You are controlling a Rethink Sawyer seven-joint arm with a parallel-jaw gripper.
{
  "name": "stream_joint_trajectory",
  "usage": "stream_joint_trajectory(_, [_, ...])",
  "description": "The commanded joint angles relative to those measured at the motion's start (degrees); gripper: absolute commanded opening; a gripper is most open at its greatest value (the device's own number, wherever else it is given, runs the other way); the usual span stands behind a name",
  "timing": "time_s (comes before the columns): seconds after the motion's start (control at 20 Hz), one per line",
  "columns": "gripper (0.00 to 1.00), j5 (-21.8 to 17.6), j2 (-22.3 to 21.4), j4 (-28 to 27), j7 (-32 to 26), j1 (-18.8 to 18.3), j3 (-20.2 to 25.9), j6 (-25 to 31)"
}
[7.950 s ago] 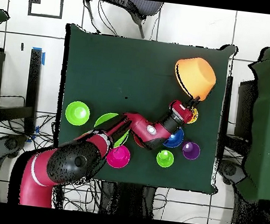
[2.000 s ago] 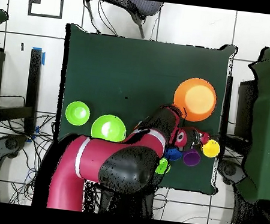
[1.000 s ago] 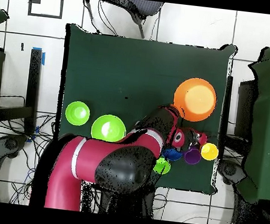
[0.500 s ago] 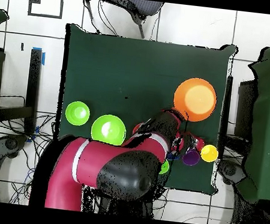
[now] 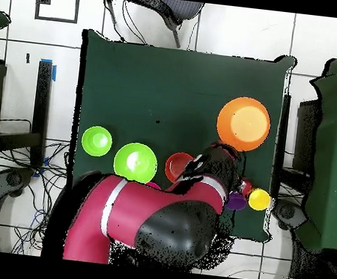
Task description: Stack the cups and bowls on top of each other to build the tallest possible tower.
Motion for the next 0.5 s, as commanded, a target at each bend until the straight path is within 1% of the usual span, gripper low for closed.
stream_joint_trajectory(0.05, [1.0, 3.9, -4.5, 7.5, -13.6, -1.9, 12.4, -8.6])
stream_joint_trajectory(0.3, [1.0, 4.5, -8.7, 10.6, -16.6, -4.0, 14.3, -8.3])
stream_joint_trajectory(0.5, [1.0, 4.4, -11.3, 12.7, -17.3, -4.6, 15.3, -8.1])
